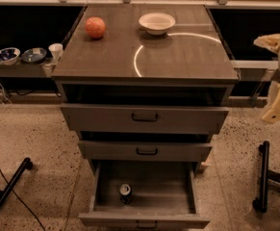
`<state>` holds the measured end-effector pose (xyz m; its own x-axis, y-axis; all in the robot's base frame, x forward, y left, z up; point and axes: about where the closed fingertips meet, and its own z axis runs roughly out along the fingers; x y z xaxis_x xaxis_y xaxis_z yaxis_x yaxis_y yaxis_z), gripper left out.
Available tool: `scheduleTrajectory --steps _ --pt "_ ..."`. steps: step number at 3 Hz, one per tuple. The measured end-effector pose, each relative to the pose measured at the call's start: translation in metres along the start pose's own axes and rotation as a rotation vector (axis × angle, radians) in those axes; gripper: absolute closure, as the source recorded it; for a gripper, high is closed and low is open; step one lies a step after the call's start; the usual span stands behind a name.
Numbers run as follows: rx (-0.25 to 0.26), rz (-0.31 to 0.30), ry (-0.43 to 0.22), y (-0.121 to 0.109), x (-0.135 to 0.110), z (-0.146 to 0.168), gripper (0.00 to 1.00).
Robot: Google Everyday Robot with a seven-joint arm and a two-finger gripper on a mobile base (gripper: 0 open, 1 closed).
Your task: Pick pepsi can from bottom drawer and place on counter
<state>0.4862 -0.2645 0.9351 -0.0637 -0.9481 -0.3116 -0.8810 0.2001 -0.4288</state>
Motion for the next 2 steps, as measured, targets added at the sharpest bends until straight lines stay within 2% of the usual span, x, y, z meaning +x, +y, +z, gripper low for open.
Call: scheduleTrajectory --steps 1,2 --pt "-0.071 0.003 -0.106 0.029 -0.004 0.06 0.0" --pt "-0.083 -0.049 -0.204 0.077 -0.014 0.118 0.0"
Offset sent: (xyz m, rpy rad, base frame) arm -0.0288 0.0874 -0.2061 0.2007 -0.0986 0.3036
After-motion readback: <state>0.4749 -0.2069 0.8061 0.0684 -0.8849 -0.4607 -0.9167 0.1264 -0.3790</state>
